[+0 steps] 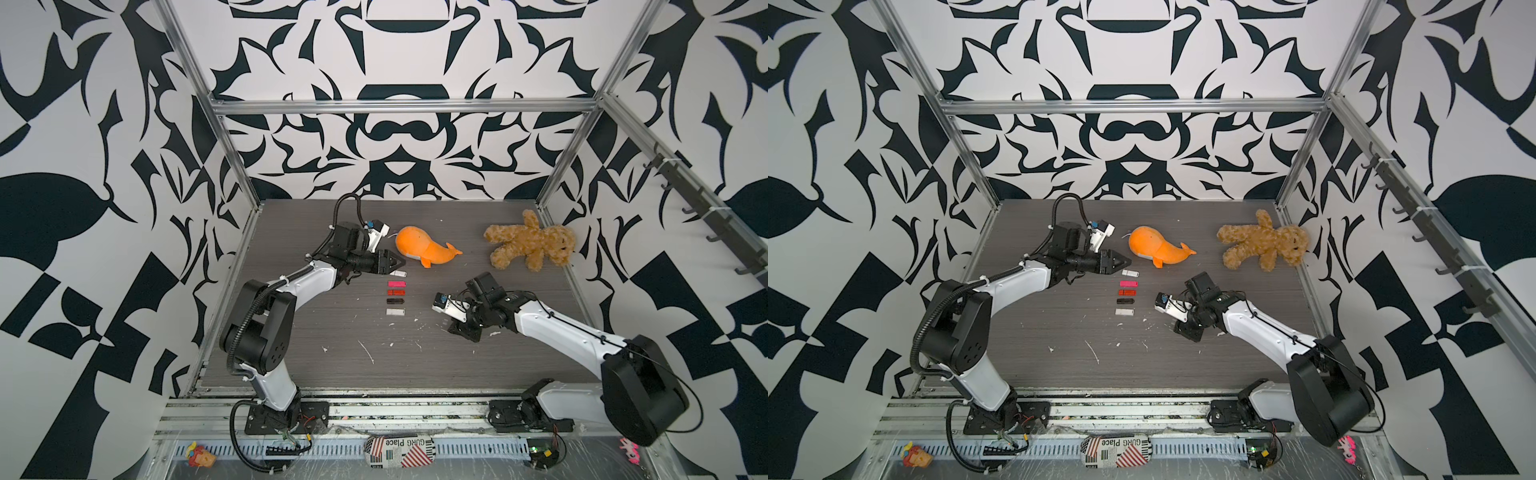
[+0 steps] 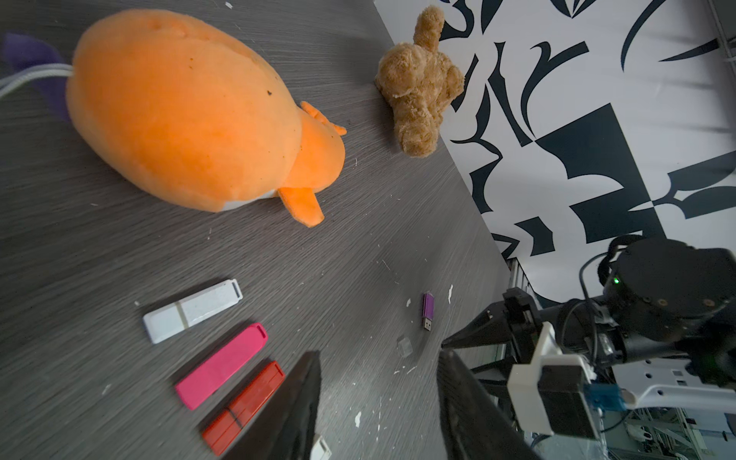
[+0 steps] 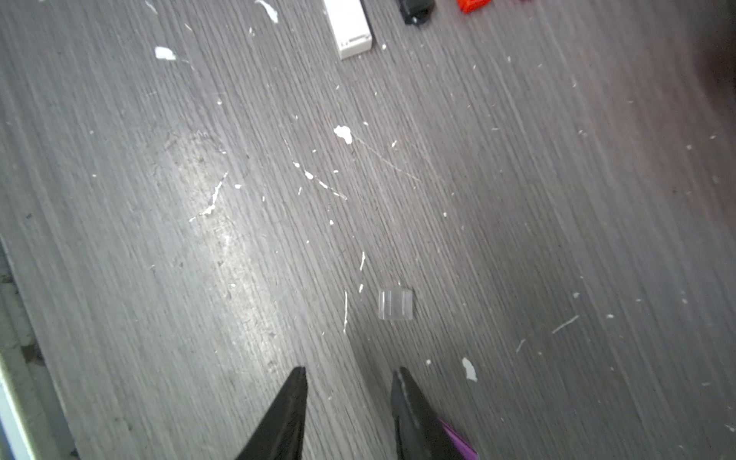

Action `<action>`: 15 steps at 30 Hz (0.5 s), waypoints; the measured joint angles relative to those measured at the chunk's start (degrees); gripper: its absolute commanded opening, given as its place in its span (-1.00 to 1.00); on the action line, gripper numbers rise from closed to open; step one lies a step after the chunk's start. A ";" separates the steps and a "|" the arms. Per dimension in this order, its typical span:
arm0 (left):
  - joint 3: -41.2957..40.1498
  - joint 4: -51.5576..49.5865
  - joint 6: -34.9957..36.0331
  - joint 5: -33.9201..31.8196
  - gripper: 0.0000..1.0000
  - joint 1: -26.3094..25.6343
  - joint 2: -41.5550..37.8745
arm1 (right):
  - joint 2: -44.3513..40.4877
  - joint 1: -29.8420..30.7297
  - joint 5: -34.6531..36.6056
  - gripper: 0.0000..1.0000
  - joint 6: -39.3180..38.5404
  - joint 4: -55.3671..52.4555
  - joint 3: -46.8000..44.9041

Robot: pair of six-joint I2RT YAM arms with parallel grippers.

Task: Close the usb drive cover
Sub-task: Pick up the cover from the center of the board.

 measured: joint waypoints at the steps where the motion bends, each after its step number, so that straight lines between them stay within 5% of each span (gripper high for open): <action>1: 0.00 0.00 0.00 -0.09 0.03 0.00 0.00 | 0.94 0.17 0.37 -0.20 0.35 0.52 0.00; 15: -0.02 0.00 0.00 -1.05 0.02 -0.02 0.00 | 9.03 0.81 5.49 -0.19 1.53 4.26 1.25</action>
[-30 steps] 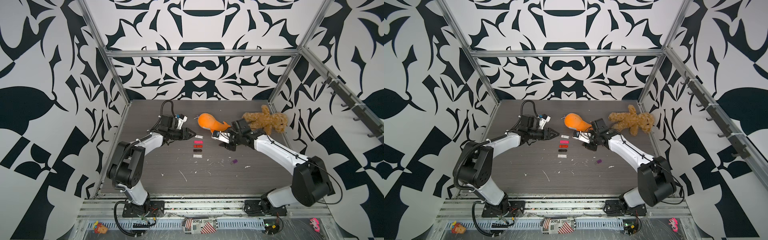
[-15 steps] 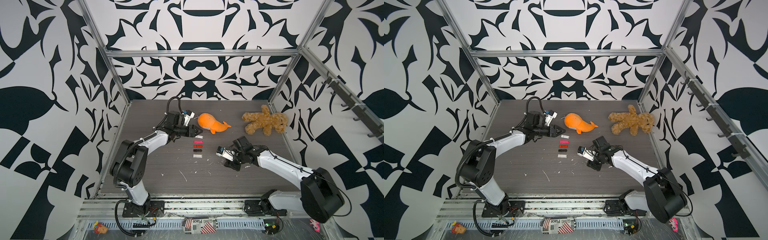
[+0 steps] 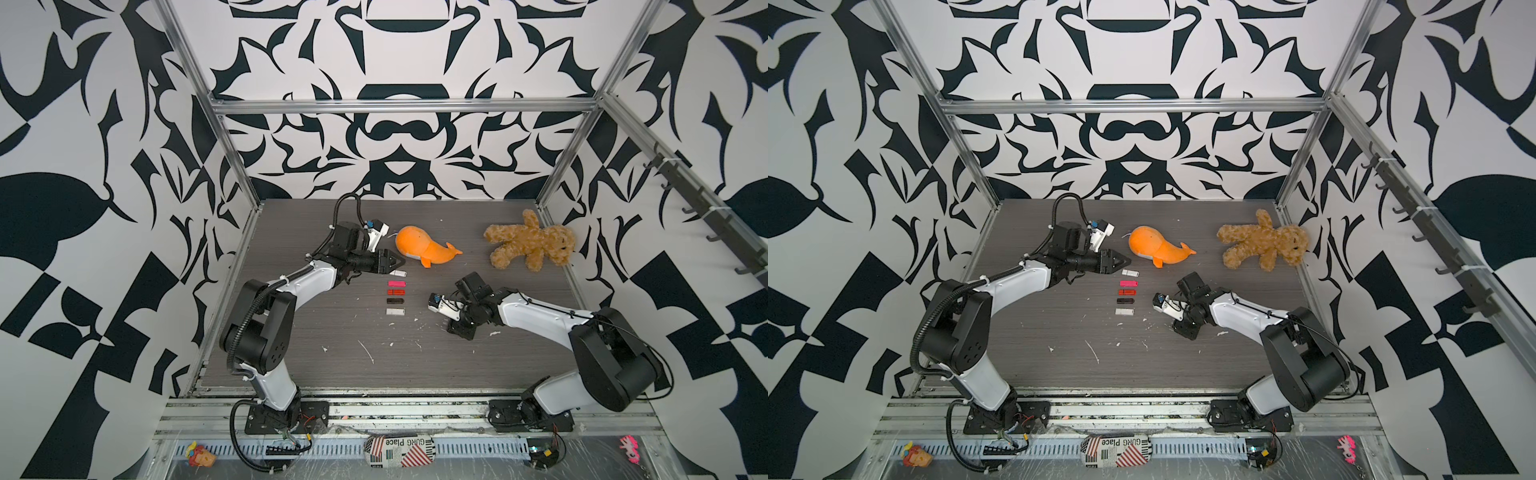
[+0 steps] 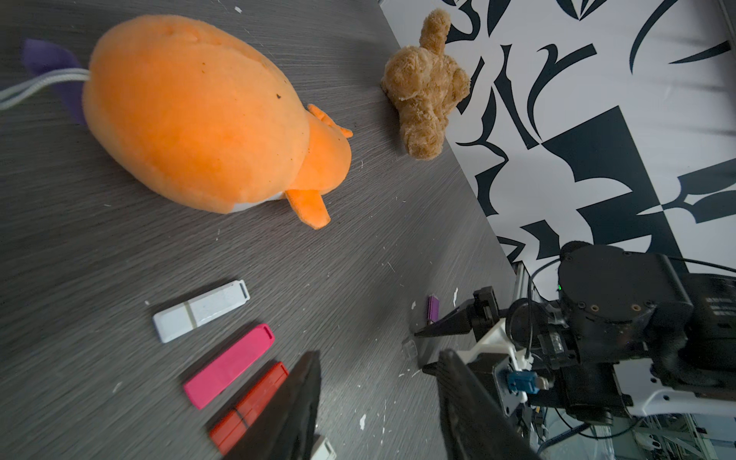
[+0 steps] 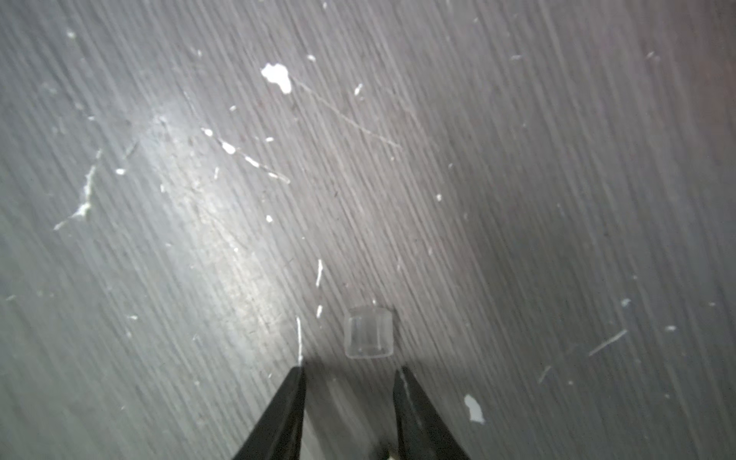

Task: Close the usb drive cover
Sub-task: Pick up the cover from the center of the board.

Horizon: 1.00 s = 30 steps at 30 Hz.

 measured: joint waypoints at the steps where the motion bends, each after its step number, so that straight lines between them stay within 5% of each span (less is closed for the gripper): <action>1: 0.00 0.00 0.00 0.00 0.03 0.00 0.00 | 0.11 0.00 0.07 -0.19 0.00 0.09 0.09; 30: 0.00 0.00 -0.11 -0.04 0.03 0.00 0.02 | 3.91 0.11 -0.98 -0.60 -3.04 -0.04 3.37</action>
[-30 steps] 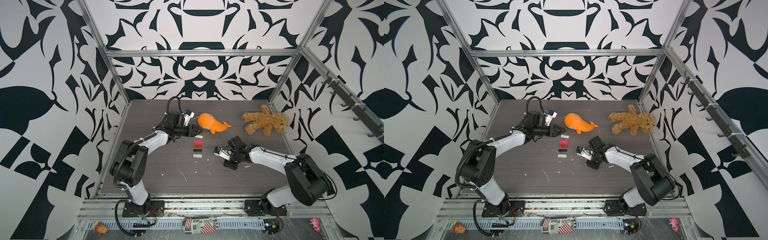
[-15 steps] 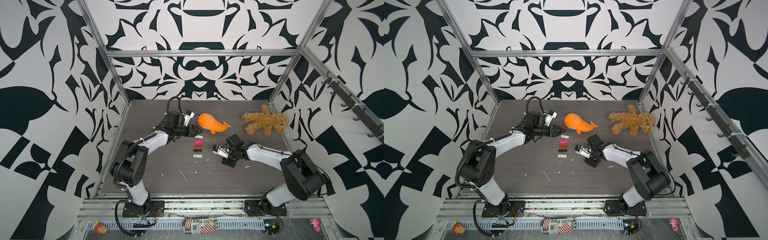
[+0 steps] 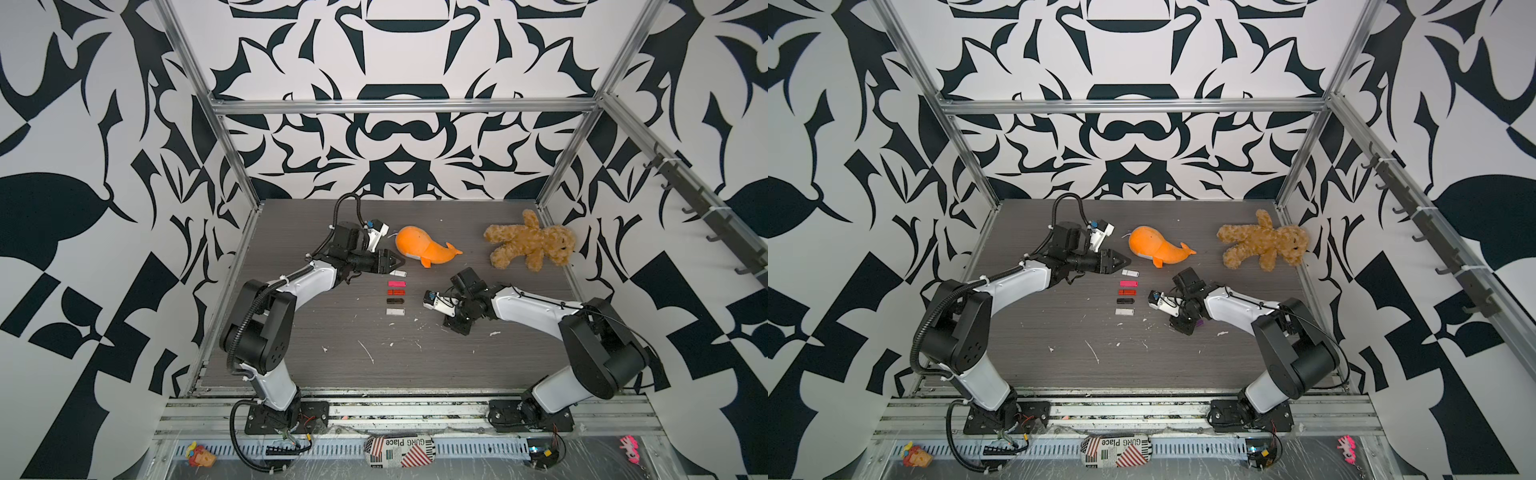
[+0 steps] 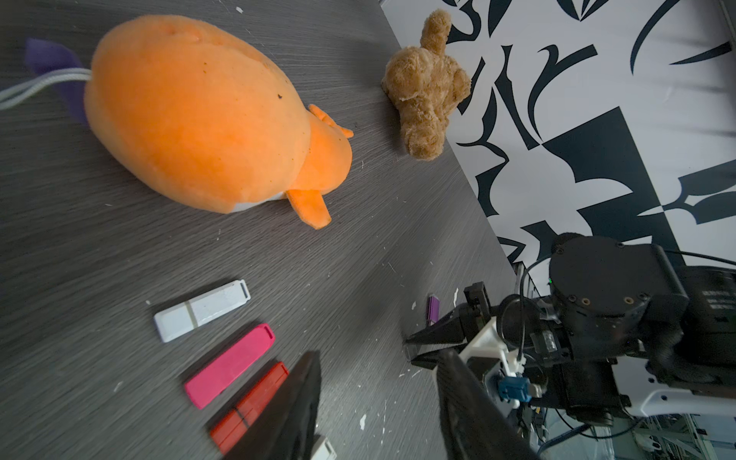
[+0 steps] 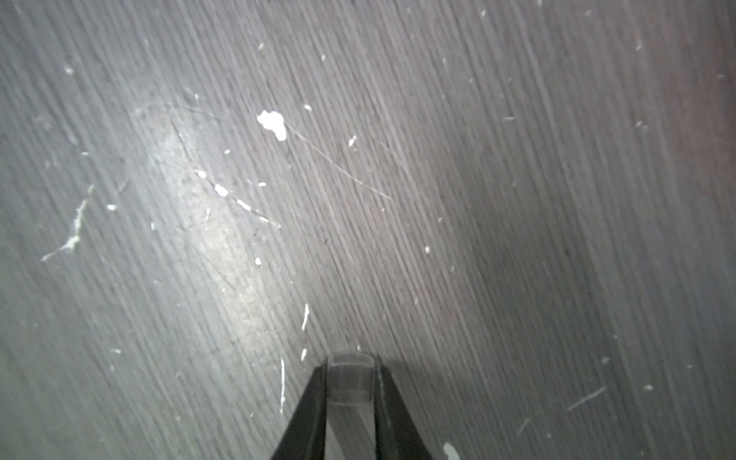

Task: Close the usb drive cover
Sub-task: Pick up the cover from the center of the board.

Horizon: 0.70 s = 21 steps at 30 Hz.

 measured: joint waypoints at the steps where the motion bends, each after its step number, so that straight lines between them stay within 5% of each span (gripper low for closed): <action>1: 0.00 0.00 -0.07 0.07 0.03 0.00 0.02 | 0.00 0.00 0.00 -0.61 -0.13 0.00 0.00; 21: 0.00 0.50 -6.12 7.32 -0.05 -2.99 7.87 | -5.62 0.00 -6.14 -0.61 -5.62 11.76 -1.09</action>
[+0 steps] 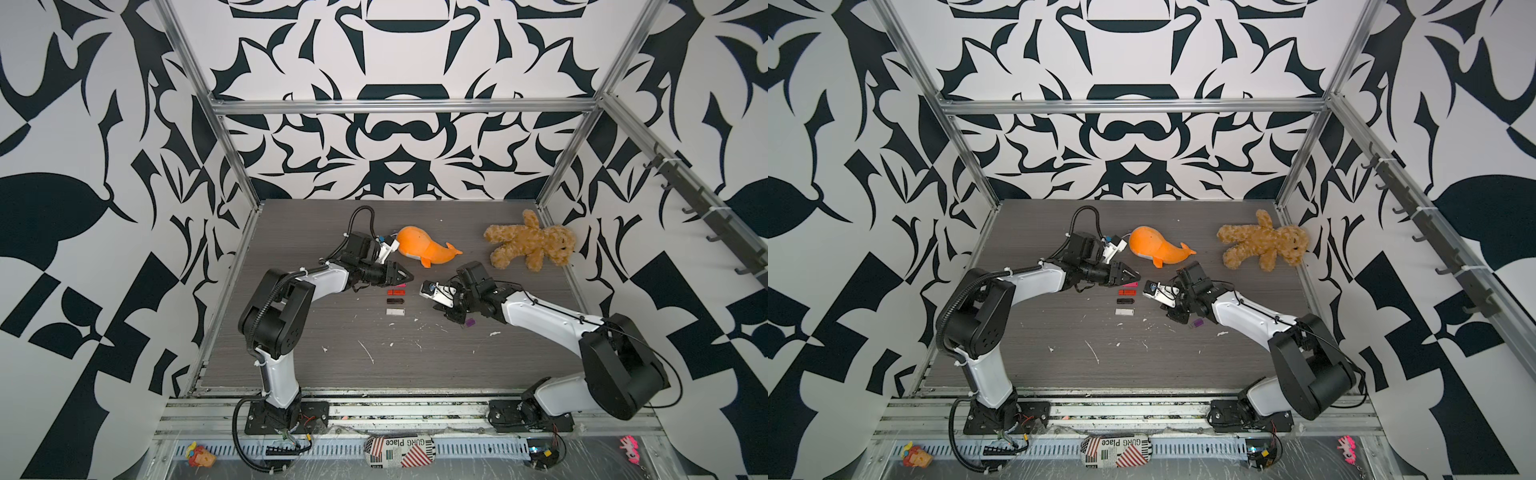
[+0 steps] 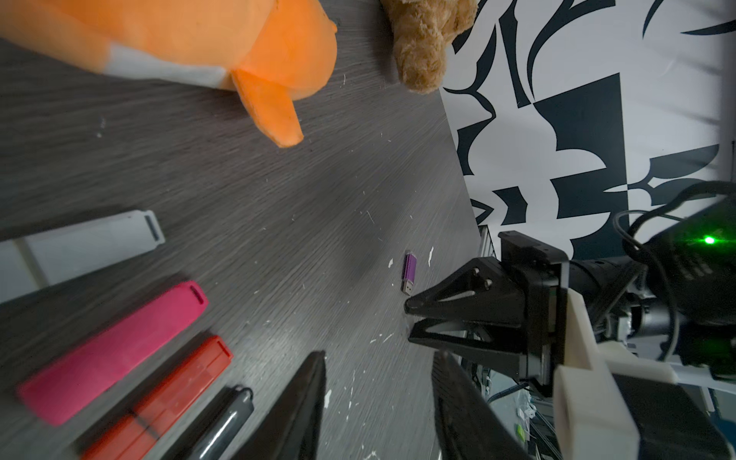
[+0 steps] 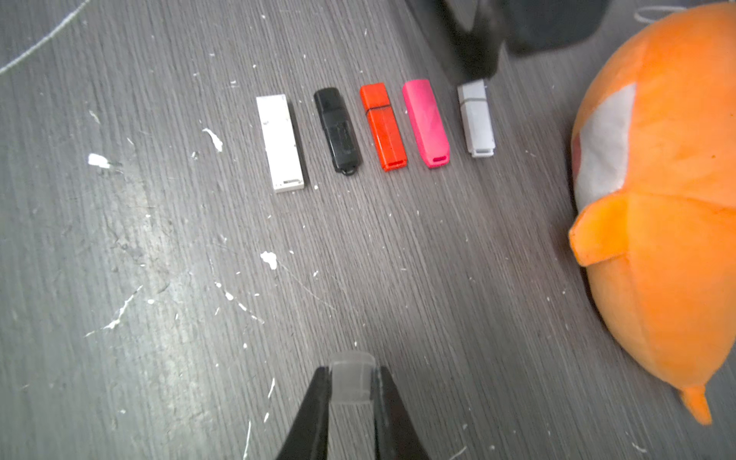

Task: Close the usb drive cover
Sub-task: Pick up the cover from the center of the board.

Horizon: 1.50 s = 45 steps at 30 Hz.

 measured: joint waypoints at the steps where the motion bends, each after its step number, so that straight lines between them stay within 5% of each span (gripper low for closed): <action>1: 0.00 -0.02 -0.13 0.13 -0.05 -0.02 0.00 | 0.79 0.00 -0.17 -0.61 -0.46 0.04 0.07; 9: 0.00 0.26 -0.55 0.37 -0.06 -0.02 0.00 | 7.50 0.00 -0.83 -0.59 -3.19 -1.44 1.36; 45: -3.02 9.16 -9.70 4.74 -0.38 -1.88 4.98 | 6.12 0.00 -5.88 -0.54 -1.53 19.02 0.15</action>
